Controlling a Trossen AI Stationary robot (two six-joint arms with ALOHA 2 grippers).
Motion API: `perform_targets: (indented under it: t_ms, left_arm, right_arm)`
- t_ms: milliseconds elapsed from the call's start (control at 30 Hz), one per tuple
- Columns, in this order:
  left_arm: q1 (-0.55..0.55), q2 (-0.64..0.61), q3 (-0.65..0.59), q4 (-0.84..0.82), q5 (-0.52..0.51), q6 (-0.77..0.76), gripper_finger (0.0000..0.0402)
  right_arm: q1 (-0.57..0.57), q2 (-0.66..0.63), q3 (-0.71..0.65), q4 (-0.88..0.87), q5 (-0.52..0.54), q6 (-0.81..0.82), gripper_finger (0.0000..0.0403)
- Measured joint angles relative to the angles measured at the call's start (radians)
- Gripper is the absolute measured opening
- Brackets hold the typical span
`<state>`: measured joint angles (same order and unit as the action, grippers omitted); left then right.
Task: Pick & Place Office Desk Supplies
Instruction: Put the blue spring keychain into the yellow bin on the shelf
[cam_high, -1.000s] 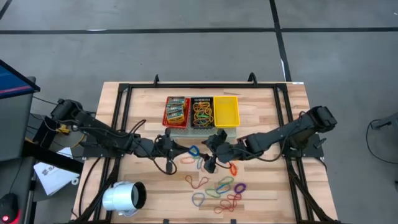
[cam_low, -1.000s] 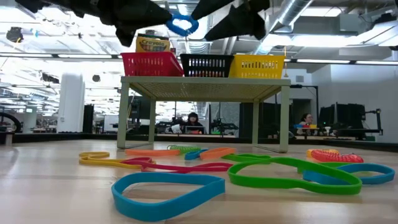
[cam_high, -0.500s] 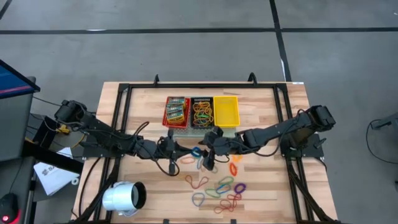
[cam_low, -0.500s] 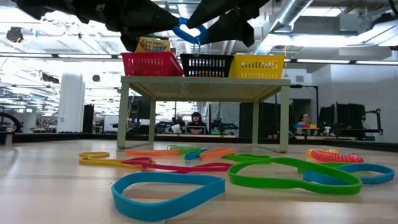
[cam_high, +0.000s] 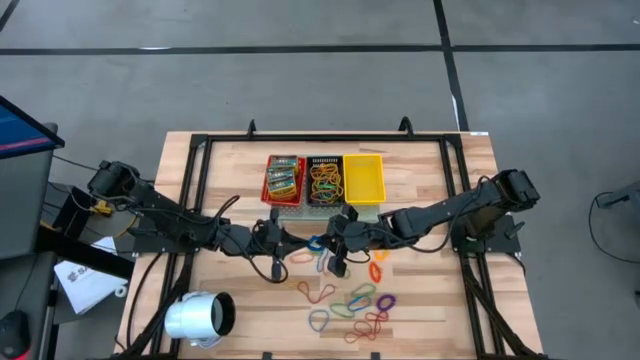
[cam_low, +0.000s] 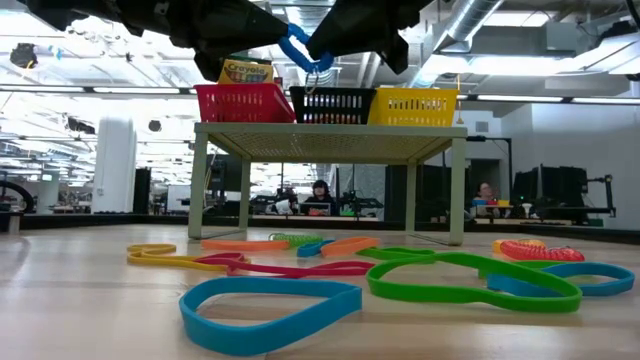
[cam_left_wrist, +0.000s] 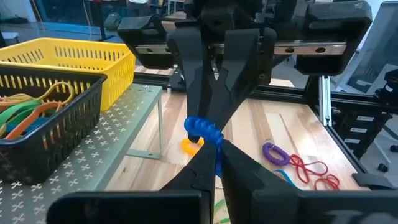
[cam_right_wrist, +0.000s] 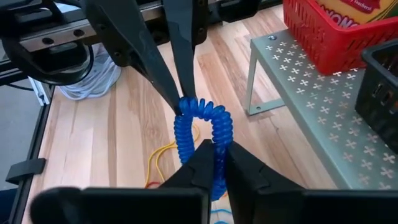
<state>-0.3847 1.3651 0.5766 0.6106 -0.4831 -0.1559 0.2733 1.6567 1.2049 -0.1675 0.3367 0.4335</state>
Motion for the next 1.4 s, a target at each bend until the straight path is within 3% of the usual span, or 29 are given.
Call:
perform_targets:
  t_ms: [233, 533, 667, 867, 1100, 1400]
  left_arm:
    - [0.000, -0.001, 0.000, 0.001, -0.028, 0.000, 0.0036]
    - [0.000, -0.001, 0.000, -0.002, -0.031, -0.005, 0.0094]
    - [0.000, -0.001, 0.000, -0.003, -0.031, -0.005, 0.0105]
    - [-0.002, -0.001, 0.000, -0.003, -0.029, -0.009, 0.0108]
    - [-0.003, -0.001, 0.000, -0.003, -0.026, -0.009, 0.0107]
    - [-0.003, -0.001, 0.000, -0.005, -0.029, -0.009, 0.0111]
  right_arm:
    - [-0.002, -0.080, 0.000, -0.024, 0.038, -0.052, 0.0011]
    - [-0.035, -0.340, 0.000, -0.184, 0.355, -0.122, 0.0006]
    - [-0.115, -0.389, 0.002, -0.275, 0.430, -0.105, 0.0006]
    - [-0.288, -0.322, 0.000, -0.518, 0.420, 0.020, 0.0006]
    - [-0.365, -0.256, 0.000, -0.537, 0.263, 0.019, 0.0021]
    - [-0.374, -0.252, 0.000, -0.579, 0.246, 0.046, 0.0105]
